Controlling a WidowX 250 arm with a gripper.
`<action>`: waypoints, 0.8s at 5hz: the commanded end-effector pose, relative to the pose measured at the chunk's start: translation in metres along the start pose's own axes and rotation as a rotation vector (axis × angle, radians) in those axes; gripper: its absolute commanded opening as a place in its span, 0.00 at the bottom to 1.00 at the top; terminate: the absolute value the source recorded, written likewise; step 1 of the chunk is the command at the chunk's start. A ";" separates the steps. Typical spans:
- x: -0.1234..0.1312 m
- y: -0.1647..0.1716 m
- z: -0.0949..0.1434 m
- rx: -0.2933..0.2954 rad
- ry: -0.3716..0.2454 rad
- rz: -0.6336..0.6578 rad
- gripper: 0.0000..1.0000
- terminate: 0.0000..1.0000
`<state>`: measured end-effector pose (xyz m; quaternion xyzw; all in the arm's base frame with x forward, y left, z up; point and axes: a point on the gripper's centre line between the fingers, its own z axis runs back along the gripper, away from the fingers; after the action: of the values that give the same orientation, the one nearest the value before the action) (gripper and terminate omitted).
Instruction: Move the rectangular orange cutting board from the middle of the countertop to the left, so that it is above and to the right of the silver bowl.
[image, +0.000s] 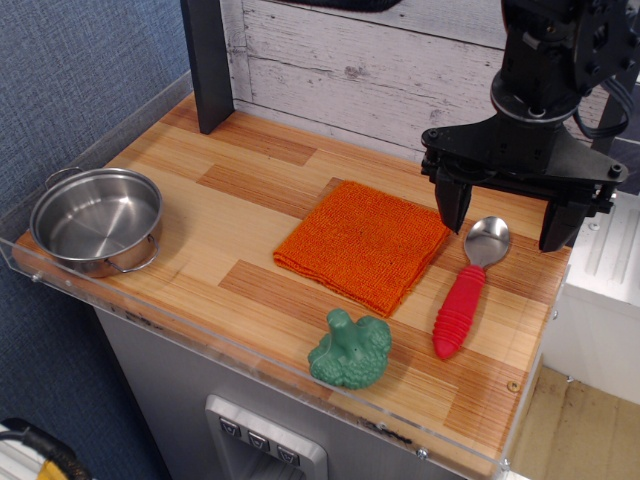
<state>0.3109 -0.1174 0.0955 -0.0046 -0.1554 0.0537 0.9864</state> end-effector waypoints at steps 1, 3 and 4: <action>0.000 0.000 0.000 0.000 0.000 0.000 1.00 0.00; 0.000 0.057 0.001 0.033 0.046 -0.038 1.00 0.00; 0.002 0.088 -0.005 0.049 0.061 -0.057 1.00 0.00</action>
<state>0.3026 -0.0286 0.0761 0.0235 -0.1039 0.0326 0.9938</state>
